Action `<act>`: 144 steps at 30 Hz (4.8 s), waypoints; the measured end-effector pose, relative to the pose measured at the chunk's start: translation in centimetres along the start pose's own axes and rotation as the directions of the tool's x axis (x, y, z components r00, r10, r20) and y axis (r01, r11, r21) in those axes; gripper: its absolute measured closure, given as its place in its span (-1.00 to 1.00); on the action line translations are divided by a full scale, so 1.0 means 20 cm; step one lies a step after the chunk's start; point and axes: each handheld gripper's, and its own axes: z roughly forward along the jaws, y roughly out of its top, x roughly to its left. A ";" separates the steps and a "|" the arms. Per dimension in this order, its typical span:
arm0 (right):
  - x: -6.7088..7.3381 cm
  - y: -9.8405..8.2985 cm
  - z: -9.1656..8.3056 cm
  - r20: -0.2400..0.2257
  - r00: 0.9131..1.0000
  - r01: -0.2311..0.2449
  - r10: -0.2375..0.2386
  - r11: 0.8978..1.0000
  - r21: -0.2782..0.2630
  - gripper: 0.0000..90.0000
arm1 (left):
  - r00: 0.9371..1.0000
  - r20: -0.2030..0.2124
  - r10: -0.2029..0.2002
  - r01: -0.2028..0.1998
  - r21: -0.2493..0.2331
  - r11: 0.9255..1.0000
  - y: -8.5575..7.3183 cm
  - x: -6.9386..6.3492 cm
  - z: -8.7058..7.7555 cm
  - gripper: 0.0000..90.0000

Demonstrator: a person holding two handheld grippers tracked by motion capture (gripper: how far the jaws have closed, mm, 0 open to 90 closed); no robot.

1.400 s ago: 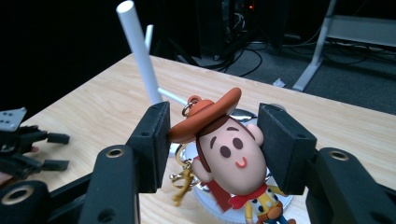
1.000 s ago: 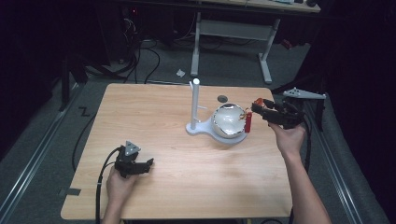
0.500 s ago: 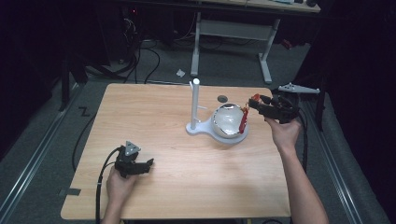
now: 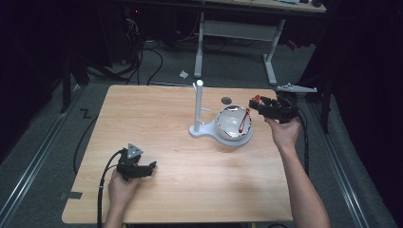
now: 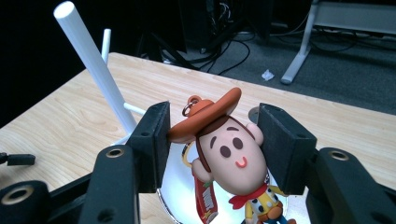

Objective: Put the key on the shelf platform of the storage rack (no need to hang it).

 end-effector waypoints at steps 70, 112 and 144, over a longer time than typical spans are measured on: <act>0.05 -0.25 0.39 -0.082 0.996 -0.014 0.028 0.985 0.174 0.02 | 1.000 0.001 0.001 -0.001 0.002 1.000 0.00 0.00 0.00 -0.54; 0.04 -0.33 0.57 -0.013 1.000 -0.009 0.013 0.965 0.263 0.01 | 1.000 0.001 0.002 -0.002 0.002 1.000 0.00 0.00 0.00 -0.53; 0.04 -0.27 0.42 0.003 1.000 0.018 -0.019 0.981 0.191 -0.06 | 1.000 0.000 0.003 -0.003 0.002 1.000 0.00 0.00 0.00 -0.53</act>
